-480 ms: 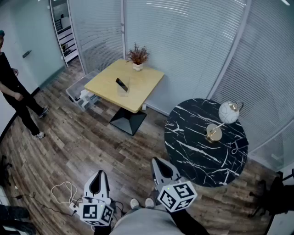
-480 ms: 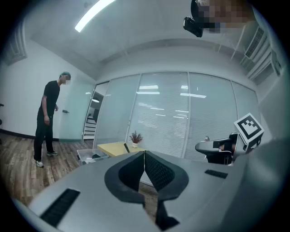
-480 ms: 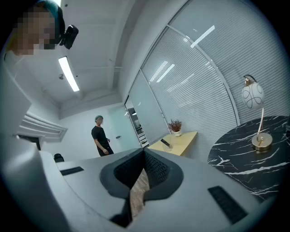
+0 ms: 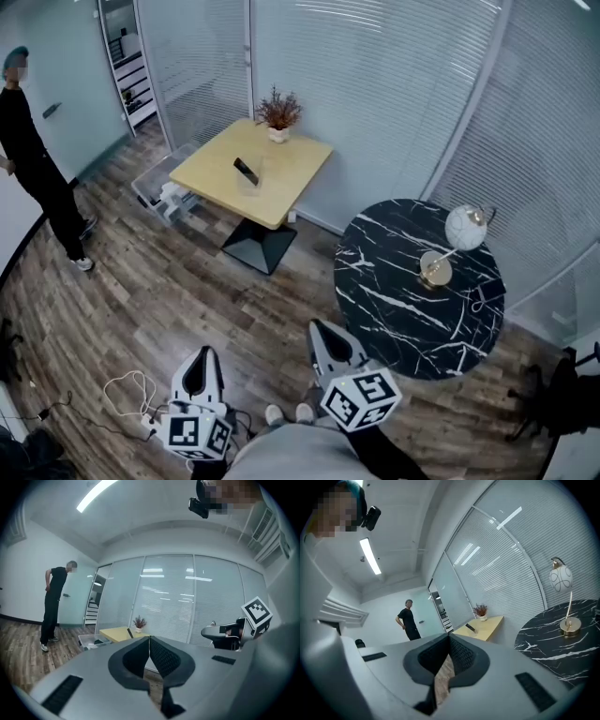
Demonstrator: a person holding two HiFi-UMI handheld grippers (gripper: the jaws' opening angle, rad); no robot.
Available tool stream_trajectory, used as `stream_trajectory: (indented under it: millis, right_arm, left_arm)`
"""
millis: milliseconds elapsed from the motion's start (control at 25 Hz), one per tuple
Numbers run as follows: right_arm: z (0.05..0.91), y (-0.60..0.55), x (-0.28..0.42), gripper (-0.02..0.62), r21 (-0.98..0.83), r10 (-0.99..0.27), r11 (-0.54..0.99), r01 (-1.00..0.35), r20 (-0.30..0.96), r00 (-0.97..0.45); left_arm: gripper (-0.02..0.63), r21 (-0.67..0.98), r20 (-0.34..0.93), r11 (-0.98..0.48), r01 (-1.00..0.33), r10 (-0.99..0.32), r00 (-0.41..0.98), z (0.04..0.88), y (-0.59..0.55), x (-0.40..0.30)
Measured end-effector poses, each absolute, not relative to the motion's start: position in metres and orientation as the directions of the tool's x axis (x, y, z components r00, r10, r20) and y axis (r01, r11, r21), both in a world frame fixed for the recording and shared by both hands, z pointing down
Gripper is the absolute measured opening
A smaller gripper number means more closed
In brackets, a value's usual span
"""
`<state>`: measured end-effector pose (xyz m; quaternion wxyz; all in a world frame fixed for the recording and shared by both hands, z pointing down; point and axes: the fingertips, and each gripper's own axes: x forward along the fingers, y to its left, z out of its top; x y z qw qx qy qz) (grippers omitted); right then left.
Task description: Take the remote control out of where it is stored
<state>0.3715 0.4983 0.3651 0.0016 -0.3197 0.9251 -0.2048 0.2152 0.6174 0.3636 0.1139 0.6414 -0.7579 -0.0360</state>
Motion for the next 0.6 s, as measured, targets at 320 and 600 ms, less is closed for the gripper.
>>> stream_trajectory:
  millis: [320,600]
  right_arm:
    - [0.37,0.499,0.365,0.003,-0.42,-0.584,0.702,-0.576,0.124,-0.802]
    - [0.37,0.502,0.352,0.005,-0.412,-0.587,0.702,-0.58,0.125,-0.8]
  left_arm:
    - [0.009,0.204,0.131,0.184,-0.961,-0.979,-0.159,0.365,0.621,0.208]
    - [0.009,0.201,0.132,0.208,-0.957,-0.974,-0.184,0.367,0.633,0.19]
